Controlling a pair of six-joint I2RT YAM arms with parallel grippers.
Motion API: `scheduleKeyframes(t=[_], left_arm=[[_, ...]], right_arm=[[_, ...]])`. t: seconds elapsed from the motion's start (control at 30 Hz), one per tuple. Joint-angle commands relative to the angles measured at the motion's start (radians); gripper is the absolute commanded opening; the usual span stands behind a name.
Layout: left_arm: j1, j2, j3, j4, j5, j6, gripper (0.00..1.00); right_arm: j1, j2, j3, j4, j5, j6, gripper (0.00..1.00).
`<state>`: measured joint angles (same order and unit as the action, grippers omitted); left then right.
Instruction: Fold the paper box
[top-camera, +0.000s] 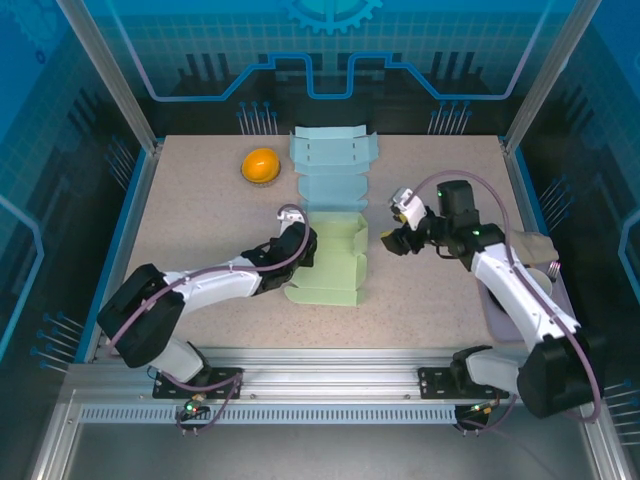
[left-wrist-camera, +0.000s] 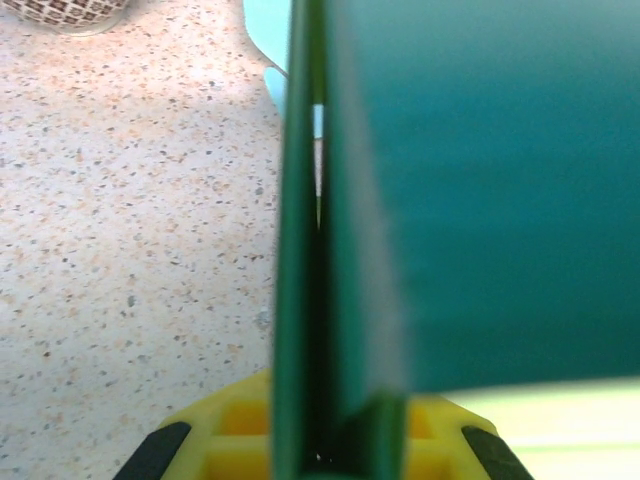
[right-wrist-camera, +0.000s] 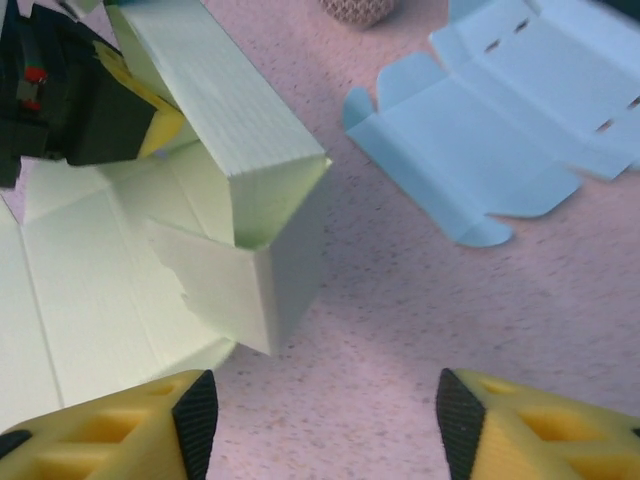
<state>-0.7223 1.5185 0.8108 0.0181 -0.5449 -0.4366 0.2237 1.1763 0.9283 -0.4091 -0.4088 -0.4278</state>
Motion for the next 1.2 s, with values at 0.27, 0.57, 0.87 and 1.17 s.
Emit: scheduleKeyframes(t=[0.27,0.57,0.87,1.17], left_arm=[[0.008,-0.094,-0.048,0.006,0.003,0.012,0.0],[0.008,-0.108,-0.051,0.002,0.025,0.006,0.0],[0.009,-0.108,-0.057,0.009,0.035,0.007,0.0],[0.007,-0.091,-0.054,0.019,0.064,-0.006,0.0]], right_arm=[[0.08,0.036,-0.092,0.173,0.013,0.011,0.64],[0.179,0.141,-0.077,0.247,0.017,0.043,0.63],[0.198,0.181,-0.055,0.261,0.002,0.036,0.59],[0.22,0.202,-0.054,0.295,0.038,0.059,0.56]])
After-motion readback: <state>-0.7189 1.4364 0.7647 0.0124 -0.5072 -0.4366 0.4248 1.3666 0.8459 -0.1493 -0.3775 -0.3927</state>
